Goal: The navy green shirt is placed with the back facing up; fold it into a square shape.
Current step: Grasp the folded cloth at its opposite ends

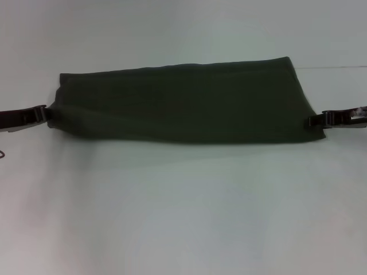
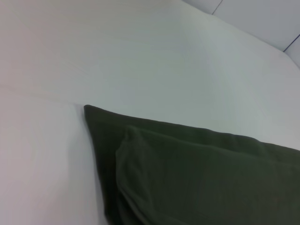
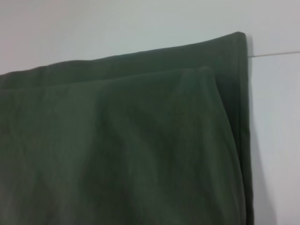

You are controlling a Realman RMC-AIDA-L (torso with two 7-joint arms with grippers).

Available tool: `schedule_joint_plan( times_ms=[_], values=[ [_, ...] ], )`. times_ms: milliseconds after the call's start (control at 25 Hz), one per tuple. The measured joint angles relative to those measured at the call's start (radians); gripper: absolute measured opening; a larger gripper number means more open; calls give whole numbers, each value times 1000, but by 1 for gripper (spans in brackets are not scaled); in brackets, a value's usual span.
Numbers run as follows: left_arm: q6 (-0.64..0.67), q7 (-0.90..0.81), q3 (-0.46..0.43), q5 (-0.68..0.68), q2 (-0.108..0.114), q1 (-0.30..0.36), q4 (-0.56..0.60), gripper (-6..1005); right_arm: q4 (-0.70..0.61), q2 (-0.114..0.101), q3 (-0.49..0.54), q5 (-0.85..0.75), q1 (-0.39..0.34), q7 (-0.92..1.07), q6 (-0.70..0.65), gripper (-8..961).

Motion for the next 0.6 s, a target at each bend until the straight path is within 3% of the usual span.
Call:
schedule_joint_plan(
  times_ms=[600],
  values=[
    [-1, 2, 0, 1, 1, -11, 0, 18, 33, 23, -7, -26, 12, 20, 54, 520]
  ],
)
